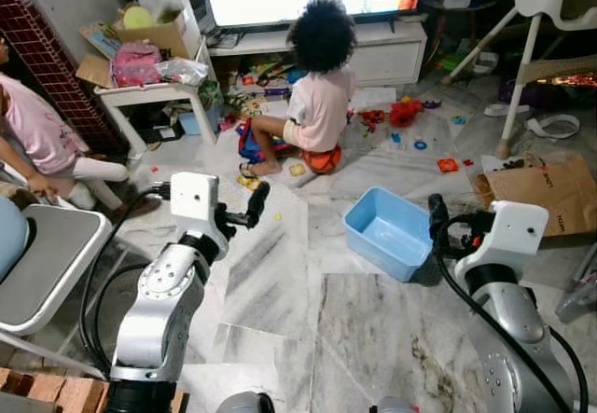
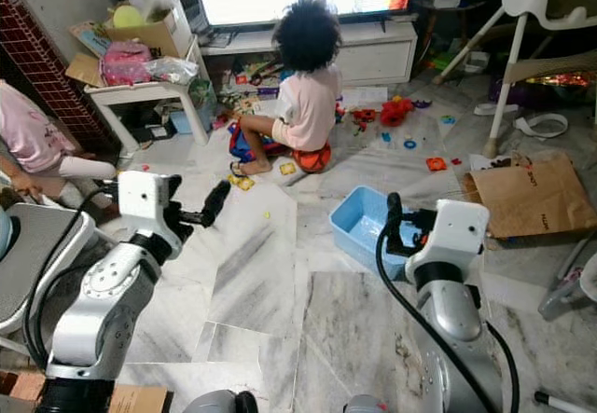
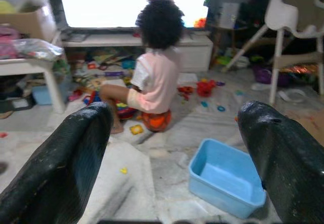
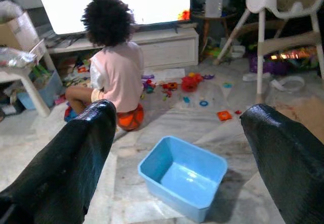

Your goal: Restocking fridge

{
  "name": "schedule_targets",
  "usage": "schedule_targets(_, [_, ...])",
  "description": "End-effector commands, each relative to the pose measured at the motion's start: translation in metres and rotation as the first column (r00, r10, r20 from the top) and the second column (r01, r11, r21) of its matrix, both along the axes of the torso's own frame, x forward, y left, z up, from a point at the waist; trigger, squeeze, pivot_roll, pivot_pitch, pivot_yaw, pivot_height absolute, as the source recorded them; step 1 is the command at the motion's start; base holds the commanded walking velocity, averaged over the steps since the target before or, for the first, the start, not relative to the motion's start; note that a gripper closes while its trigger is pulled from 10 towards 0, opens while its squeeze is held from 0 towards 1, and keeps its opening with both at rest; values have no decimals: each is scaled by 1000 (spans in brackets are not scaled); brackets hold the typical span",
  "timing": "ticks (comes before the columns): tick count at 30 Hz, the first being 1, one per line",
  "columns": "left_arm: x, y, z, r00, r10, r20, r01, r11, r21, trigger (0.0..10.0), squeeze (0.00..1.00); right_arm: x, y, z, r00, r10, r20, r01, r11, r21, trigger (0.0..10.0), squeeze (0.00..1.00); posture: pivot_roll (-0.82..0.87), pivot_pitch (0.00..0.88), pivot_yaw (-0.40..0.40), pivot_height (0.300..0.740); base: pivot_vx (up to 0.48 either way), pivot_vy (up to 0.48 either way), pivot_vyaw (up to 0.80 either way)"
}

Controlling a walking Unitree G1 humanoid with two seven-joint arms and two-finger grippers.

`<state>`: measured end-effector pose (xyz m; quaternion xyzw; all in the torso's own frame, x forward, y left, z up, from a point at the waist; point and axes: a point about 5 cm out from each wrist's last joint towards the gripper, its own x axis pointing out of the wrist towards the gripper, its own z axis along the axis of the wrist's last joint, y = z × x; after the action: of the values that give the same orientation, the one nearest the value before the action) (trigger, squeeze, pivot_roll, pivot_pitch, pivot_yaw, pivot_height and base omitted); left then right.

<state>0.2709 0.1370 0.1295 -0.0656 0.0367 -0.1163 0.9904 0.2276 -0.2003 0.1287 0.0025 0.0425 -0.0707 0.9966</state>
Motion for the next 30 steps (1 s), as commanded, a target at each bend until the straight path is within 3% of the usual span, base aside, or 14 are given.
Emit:
schedule_targets(1, [-3, 8, 1, 999, 45, -22, -45, 999, 21, 10000, 0, 1, 3, 4, 999, 38, 2, -38, 999, 15, 10000, 0, -74, 0, 67, 740, 0, 0, 0])
schedule_targets(6, [-11, 14, 1, 995, 97, -5, -97, 995, -2, 10000, 0, 6, 5, 4, 995, 96, -20, -96, 995, 4, 10000, 0, -47, 0, 6, 740, 0, 0, 0])
schedule_targets(13, [-15, 13, -3, 994, 111, -24, -111, 994, -23, 10000, 0, 12, 6, 7, 993, 119, -23, -118, 993, 8, 10000, 0, -46, 0, -12, 740, 0, 0, 0])
schedule_targets(25, [-35, 22, -8, 997, 73, -41, -69, 994, 79, 10000, 0, -15, 7, -3, 988, 144, -60, -141, 988, 63, 10000, 0, -47, 0, 20, 740, 0, 0, 0])
schedule_targets(30, [-33, 18, -5, 999, 25, -31, -24, 998, 51, 10000, 0, -21, -2, -10, 992, 82, -95, -74, 994, 84, 10000, 0, -62, 0, 38, 740, 0, 0, -595])
